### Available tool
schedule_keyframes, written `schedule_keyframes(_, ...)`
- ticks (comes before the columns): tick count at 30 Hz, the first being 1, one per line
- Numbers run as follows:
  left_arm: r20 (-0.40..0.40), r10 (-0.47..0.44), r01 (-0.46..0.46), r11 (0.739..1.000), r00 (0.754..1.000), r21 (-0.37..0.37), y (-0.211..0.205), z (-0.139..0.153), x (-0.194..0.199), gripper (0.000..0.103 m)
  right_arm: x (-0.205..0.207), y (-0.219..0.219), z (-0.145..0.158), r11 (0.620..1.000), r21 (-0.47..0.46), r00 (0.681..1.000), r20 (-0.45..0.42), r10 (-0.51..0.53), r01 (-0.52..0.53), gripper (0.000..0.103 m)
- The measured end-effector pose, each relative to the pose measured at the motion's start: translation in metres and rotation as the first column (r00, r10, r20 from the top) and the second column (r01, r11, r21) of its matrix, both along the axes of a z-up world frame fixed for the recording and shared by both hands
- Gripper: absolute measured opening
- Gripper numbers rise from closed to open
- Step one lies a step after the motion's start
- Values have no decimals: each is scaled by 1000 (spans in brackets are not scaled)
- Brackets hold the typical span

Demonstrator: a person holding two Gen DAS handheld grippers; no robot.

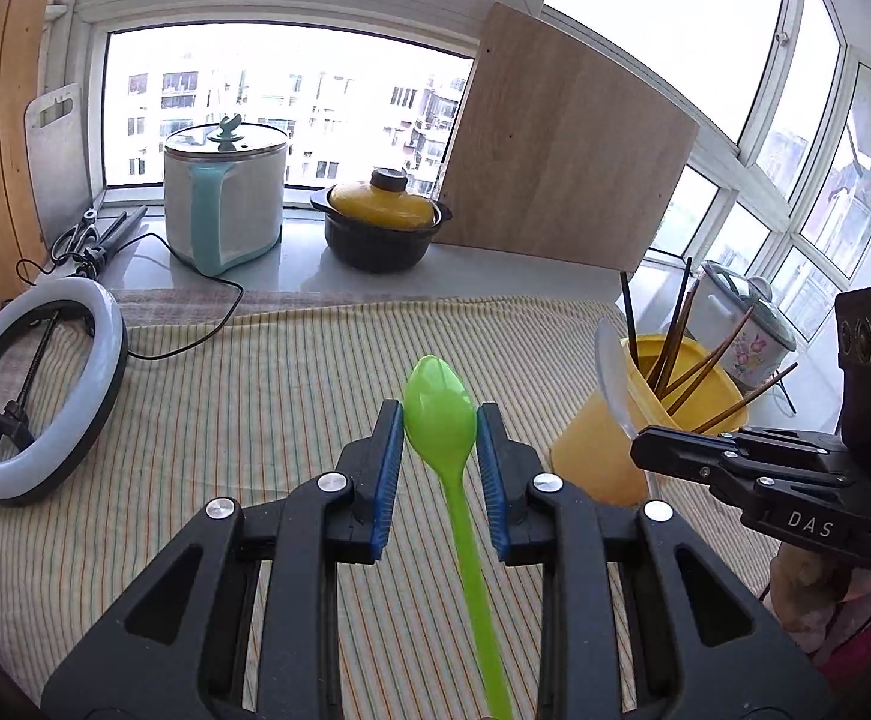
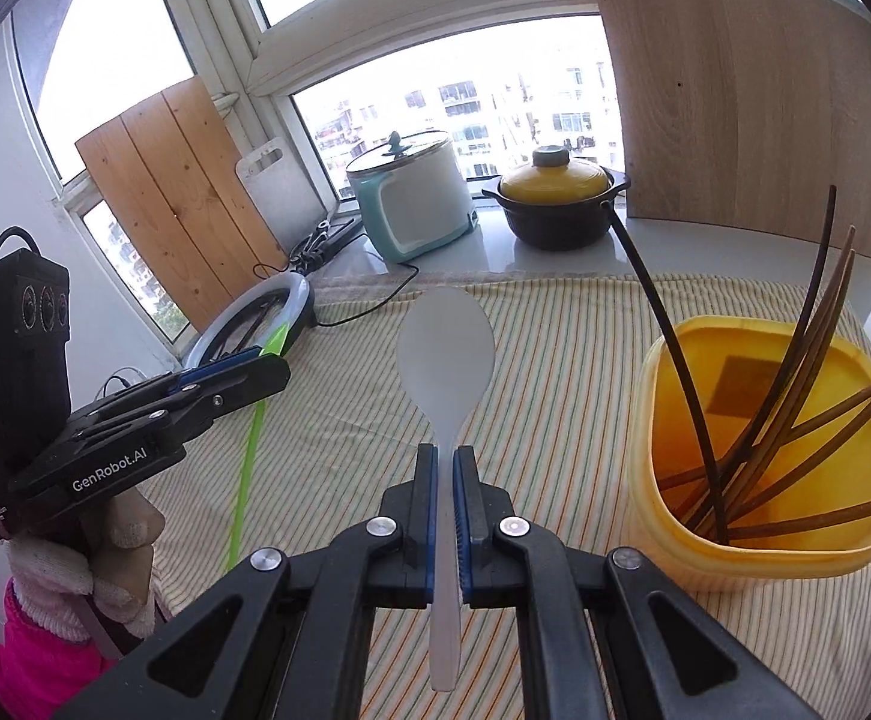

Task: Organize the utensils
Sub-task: 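Carry the green spoon with the left tool over the container while the right tool carries the clear spoon, then open the left tool to drop the green spoon while the right tool releases the clear spoon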

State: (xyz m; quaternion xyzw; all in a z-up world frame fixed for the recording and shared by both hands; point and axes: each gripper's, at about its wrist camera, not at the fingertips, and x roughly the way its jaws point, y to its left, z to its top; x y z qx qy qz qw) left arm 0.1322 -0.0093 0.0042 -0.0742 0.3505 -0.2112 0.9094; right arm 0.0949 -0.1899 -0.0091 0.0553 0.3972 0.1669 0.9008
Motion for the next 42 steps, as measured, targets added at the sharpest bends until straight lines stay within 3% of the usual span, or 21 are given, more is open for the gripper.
schedule_keyframes(13,84,-56,60,997,995,-46,-66,35,16,24,5,-63,36,990,6,986,92,-138,138,3)
schedule_keyframes(18,122,-61,66,997,991,-32,-92,46,25,24,10,-83,42,983,15,977,113,-183,183,3)
schedule_keyframes(42,204,-72,70,997,976,13,-175,51,67,24,30,-117,32,964,-15,954,149,-261,266,3)
